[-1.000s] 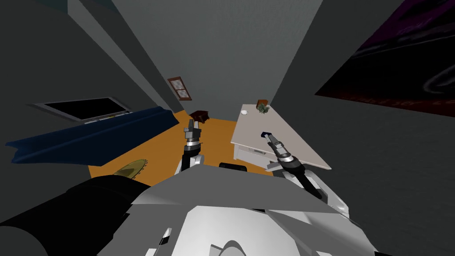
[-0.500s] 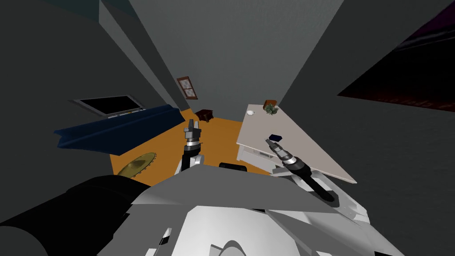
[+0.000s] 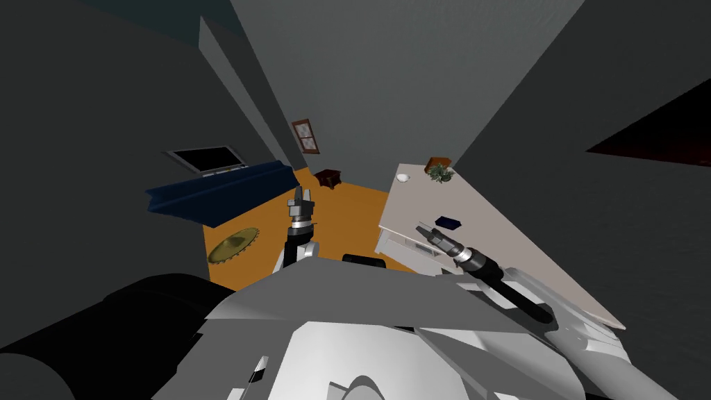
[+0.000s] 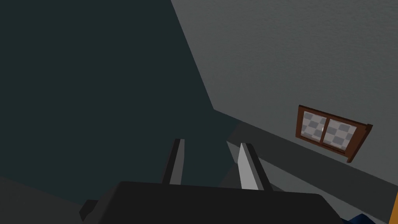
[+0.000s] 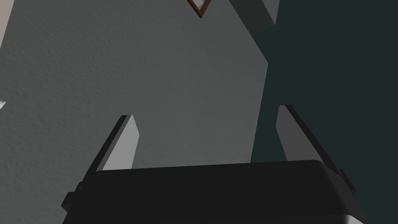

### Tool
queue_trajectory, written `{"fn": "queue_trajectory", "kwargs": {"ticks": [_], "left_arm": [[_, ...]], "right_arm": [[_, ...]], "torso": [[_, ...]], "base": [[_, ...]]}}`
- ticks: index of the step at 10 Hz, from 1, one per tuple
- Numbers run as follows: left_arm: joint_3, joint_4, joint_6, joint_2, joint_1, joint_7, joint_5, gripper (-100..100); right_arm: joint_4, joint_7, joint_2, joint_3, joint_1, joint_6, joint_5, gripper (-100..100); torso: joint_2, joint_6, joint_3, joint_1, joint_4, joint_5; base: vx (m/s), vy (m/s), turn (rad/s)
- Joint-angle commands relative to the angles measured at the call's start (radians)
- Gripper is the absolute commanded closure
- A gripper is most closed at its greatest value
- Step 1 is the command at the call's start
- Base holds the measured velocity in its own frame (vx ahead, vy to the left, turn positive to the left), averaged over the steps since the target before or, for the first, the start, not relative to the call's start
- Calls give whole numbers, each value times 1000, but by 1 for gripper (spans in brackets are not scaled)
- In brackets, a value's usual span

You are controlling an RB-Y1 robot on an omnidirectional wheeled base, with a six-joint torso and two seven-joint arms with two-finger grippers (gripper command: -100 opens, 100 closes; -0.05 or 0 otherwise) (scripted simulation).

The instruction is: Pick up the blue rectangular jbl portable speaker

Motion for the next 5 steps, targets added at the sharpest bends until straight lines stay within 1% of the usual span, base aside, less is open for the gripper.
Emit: {"fn": "queue_trajectory", "kwargs": {"ticks": [1, 2, 3, 4, 5], "left_arm": [[0, 0, 0, 0, 0, 0, 0, 0], [0, 0, 0, 0, 0, 0, 0, 0], [0, 0, 0, 0, 0, 0, 0, 0], [0, 0, 0, 0, 0, 0, 0, 0], [0, 0, 0, 0, 0, 0, 0, 0]], "right_arm": [[13, 2, -45, 2, 3, -4, 22, -100], [55, 3, -77, 1, 7, -21, 61, -100], [55, 3, -105, 1, 7, -21, 61, -100], [97, 5, -139, 2, 11, -36, 100, -100], [97, 5, -163, 2, 11, -36, 100, -100]], "torso": [[0, 0, 0, 0, 0, 0], [0, 1, 0, -1, 0, 0], [0, 0, 0, -1, 0, 0], [0, 1, 0, -2, 0, 0], [0, 0, 0, -2, 0, 0]], "base": [[11, 58, 144], [5, 60, 281], [11, 40, 115], [21, 42, 259], [21, 31, 133]]}}
